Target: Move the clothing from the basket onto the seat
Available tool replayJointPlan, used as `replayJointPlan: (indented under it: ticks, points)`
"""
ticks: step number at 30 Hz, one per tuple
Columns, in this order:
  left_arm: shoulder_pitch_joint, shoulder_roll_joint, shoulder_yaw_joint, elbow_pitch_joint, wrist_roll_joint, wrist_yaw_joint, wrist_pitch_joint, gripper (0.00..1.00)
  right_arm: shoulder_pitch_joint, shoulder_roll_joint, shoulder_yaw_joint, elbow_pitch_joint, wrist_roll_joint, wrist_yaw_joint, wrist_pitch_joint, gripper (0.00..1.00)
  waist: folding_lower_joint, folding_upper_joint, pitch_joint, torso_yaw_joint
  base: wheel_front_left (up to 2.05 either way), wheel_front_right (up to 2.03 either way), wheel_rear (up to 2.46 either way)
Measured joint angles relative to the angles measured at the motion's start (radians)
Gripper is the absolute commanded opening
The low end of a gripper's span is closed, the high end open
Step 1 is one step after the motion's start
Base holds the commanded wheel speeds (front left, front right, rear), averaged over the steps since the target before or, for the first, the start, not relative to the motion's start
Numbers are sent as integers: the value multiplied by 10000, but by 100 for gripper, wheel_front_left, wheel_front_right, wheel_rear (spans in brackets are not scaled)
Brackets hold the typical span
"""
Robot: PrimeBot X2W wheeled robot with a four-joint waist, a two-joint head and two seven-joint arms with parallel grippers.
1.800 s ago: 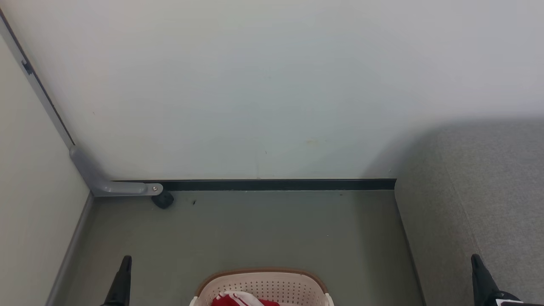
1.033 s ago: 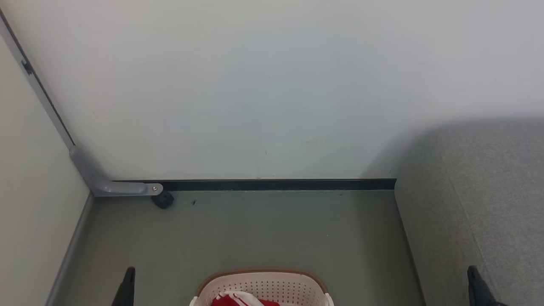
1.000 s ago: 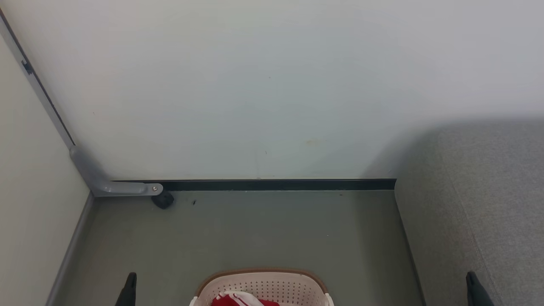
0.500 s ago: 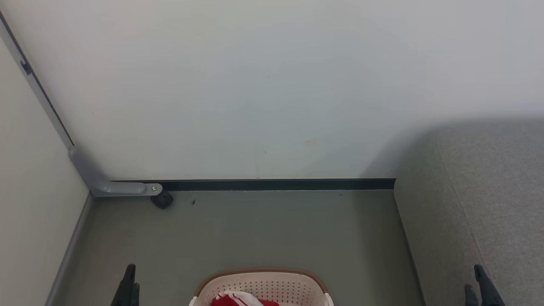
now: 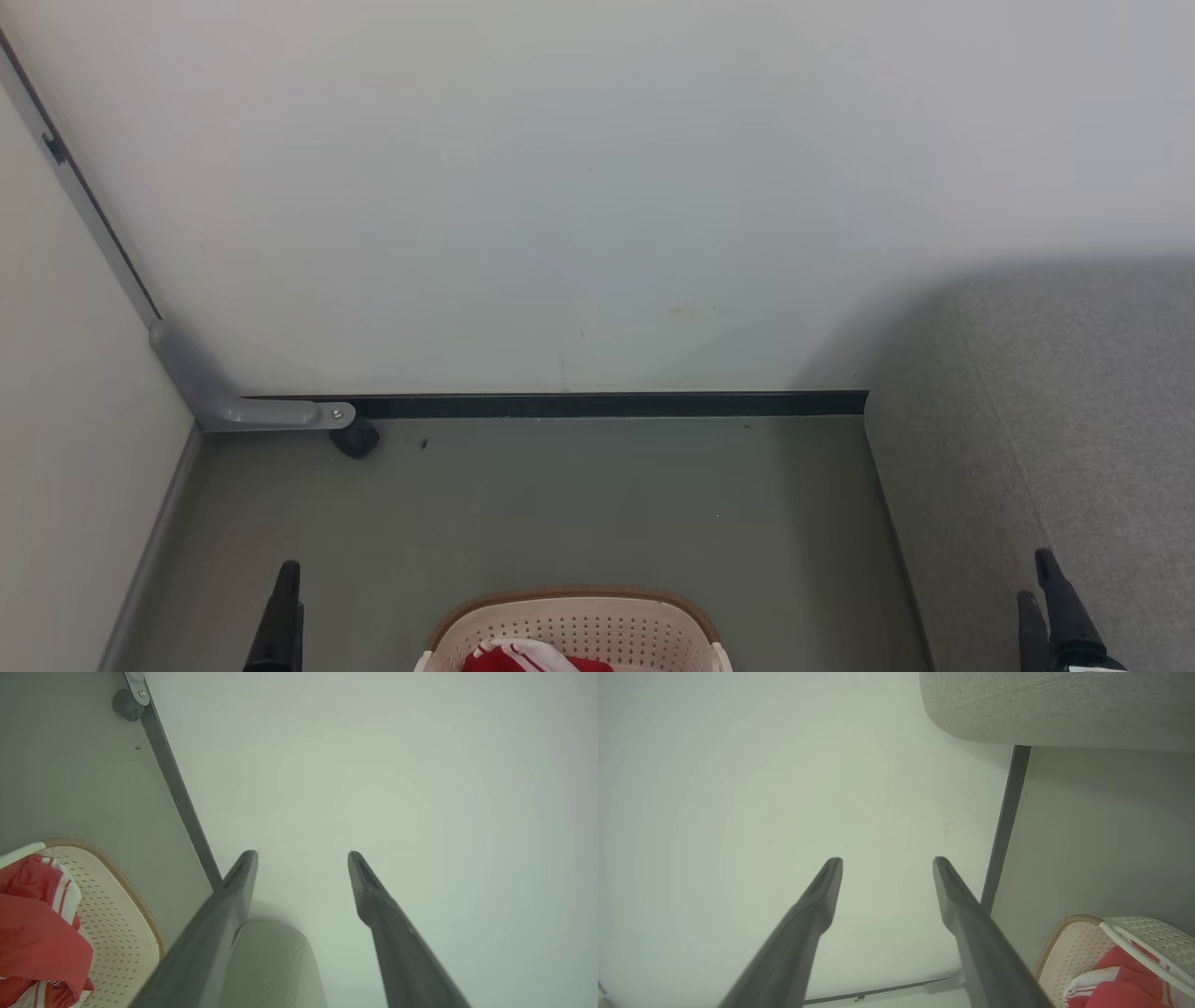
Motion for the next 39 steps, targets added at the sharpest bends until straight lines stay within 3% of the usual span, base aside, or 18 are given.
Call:
replayJointPlan:
  ticks: [18,31,39]
  points:
    - [-233,451,-759,-102,2382,107,-698,100,-395,-1016,1325,-476,-2581,4,-859,100,0,0,54,-39,0,0,0]
    - [-414,667,-1152,-215,4690,621,-1218,100,-709,-1760,2633,-476,-5187,8,-1429,100,0,0,76,-27,0,0,0]
    - [-614,1152,-1810,-92,6755,1091,-1522,100,-913,-2096,3294,-313,-6719,6,-1764,100,1,0,110,-26,0,0,0]
